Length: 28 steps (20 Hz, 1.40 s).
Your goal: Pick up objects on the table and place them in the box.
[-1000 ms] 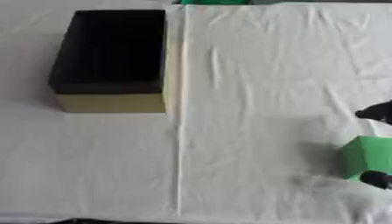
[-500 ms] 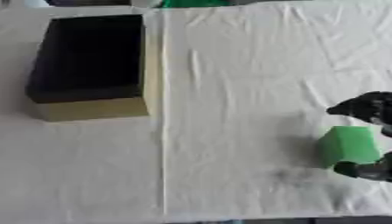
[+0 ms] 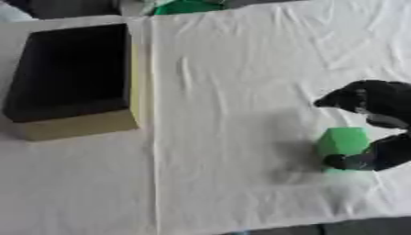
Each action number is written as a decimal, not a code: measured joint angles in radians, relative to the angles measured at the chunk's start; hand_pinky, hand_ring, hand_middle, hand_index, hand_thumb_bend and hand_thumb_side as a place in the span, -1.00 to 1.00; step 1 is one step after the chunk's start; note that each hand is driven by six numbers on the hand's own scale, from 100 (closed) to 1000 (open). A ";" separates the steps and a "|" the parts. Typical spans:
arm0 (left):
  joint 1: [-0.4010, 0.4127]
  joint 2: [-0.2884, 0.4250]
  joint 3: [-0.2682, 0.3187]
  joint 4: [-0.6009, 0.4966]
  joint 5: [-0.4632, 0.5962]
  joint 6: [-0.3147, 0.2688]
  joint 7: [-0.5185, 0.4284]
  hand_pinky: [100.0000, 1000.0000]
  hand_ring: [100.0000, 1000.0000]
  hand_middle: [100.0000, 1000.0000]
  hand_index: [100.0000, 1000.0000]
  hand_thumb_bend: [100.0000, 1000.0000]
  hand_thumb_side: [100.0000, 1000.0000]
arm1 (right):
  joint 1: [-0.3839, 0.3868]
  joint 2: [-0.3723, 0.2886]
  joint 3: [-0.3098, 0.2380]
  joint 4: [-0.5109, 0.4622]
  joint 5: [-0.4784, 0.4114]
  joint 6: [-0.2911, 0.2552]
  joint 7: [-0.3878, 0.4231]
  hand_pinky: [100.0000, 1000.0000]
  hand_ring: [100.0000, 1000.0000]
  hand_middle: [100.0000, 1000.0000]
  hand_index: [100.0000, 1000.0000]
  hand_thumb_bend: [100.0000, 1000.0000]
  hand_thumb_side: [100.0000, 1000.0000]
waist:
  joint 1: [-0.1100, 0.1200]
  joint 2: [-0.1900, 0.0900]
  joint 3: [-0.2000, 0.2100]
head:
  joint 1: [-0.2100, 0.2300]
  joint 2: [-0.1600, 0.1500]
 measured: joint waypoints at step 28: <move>0.012 -0.017 0.001 0.000 0.022 0.010 0.001 0.18 0.21 0.31 0.52 -0.44 1.00 | 0.056 -0.015 0.011 0.000 0.110 0.121 0.092 0.87 0.76 0.72 1.00 0.15 0.96 | 0.001 0.003 -0.016 | 0.093 0.010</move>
